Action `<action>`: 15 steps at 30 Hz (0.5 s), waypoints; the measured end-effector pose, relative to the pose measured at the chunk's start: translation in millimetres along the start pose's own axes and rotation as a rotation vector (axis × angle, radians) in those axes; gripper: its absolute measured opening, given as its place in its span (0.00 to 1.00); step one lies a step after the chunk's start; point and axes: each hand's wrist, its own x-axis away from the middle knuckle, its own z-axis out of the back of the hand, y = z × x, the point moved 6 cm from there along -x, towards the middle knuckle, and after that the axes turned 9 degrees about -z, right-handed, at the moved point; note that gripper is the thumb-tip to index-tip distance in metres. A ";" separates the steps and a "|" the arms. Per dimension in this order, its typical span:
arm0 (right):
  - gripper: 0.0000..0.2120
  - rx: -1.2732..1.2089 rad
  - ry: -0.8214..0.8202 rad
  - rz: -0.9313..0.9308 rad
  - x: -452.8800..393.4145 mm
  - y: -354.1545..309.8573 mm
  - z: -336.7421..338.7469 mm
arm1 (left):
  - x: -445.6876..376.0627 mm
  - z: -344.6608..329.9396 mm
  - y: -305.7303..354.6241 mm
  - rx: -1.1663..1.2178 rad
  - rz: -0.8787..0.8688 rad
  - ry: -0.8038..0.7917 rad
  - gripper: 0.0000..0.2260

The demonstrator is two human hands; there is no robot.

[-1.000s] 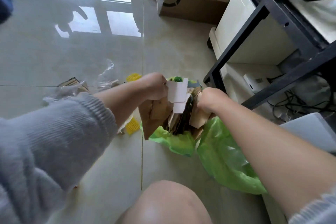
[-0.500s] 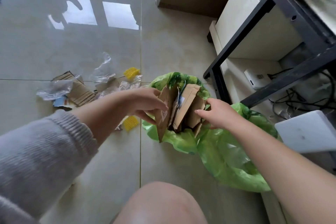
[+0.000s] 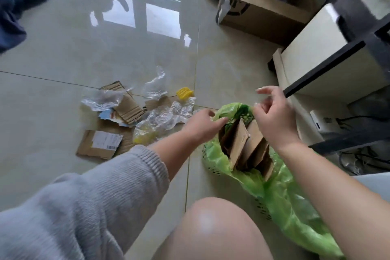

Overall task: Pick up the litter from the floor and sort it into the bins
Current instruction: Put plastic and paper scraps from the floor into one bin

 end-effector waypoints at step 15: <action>0.25 0.257 -0.569 -0.374 -2.0 -18.6 -227.1 | -41.0 112.2 -158.0 -0.255 0.123 -0.060 0.15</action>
